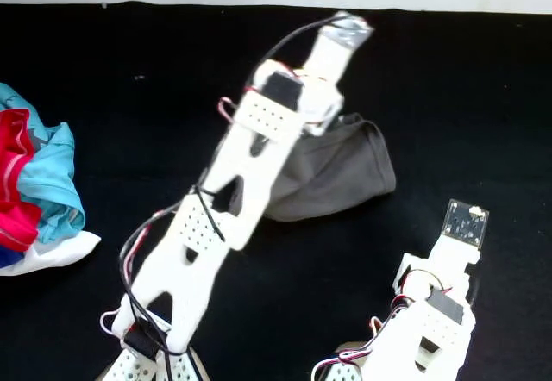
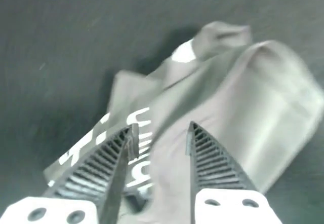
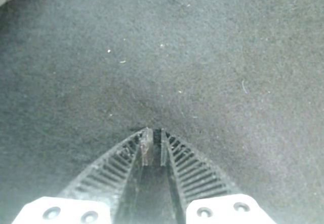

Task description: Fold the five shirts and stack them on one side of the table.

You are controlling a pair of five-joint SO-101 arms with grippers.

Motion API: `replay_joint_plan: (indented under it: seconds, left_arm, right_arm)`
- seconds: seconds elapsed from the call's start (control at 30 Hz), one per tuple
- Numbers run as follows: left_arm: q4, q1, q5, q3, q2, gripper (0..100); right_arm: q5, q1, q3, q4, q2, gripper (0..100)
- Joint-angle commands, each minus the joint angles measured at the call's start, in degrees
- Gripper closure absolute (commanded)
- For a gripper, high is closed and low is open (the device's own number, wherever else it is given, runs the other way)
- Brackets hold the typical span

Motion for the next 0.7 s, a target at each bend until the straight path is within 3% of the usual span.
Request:
replay_joint_plan:
  seconds: [0.0,0.13,0.27,0.43,0.67]
  left_arm:
    - [5.89,-4.88,0.26,-3.38,-2.07,84]
    - [17.58,-6.9,0.97,-5.41,-4.7,84]
    - [17.32,-10.24,2.9,1.45,-9.89,84]
    - [16.88,-10.07,2.29,21.76,-18.86,84]
    - [7.91,-10.15,2.2,34.07,-20.44,84]
  right_arm:
    - [-0.26,-0.4,0.4,-0.92,-0.04,94.3]
    - [-0.26,-0.4,0.4,-0.92,-0.04,94.3]
    - [-0.26,-0.4,0.4,-0.92,-0.04,94.3]
    - [-0.26,-0.4,0.4,-0.92,-0.04,94.3]
    - [-0.26,-0.4,0.4,-0.92,-0.04,94.3]
